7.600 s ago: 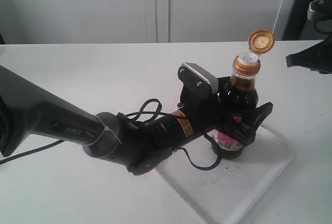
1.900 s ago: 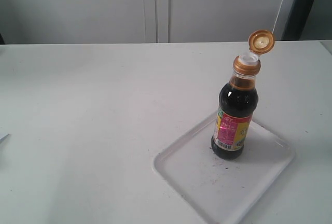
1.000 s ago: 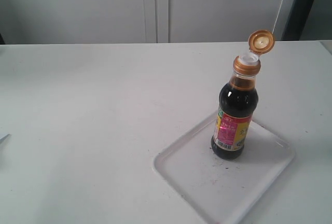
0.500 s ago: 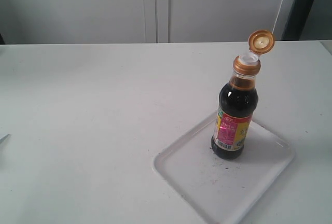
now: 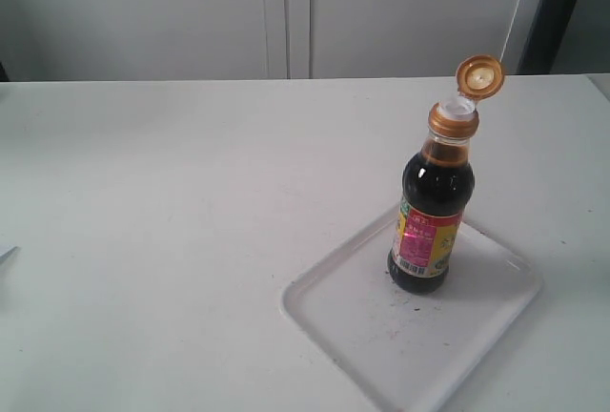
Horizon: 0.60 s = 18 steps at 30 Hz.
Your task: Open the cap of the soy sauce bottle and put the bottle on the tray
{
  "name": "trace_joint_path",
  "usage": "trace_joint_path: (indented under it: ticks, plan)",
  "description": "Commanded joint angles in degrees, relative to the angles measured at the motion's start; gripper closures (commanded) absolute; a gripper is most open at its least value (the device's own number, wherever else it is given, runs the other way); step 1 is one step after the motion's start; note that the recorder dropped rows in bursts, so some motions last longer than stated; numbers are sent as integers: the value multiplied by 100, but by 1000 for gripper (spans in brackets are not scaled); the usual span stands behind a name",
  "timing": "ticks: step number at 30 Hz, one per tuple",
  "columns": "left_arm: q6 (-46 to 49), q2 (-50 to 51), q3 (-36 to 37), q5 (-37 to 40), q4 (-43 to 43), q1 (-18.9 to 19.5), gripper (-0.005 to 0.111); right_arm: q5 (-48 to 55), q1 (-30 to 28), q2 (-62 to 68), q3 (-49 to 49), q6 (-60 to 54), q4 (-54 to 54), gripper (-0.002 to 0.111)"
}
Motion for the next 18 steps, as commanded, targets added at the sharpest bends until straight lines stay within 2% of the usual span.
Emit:
trace_joint_path:
  ticks: [1, 18]
  plan:
    - [-12, -24, 24, -154, -273, 21, 106, -40, 5, -20, 8, 33, 13, 108]
    - [131, -24, 24, -244, -339, 21, 106, -40, 5, -20, 8, 33, 13, 108]
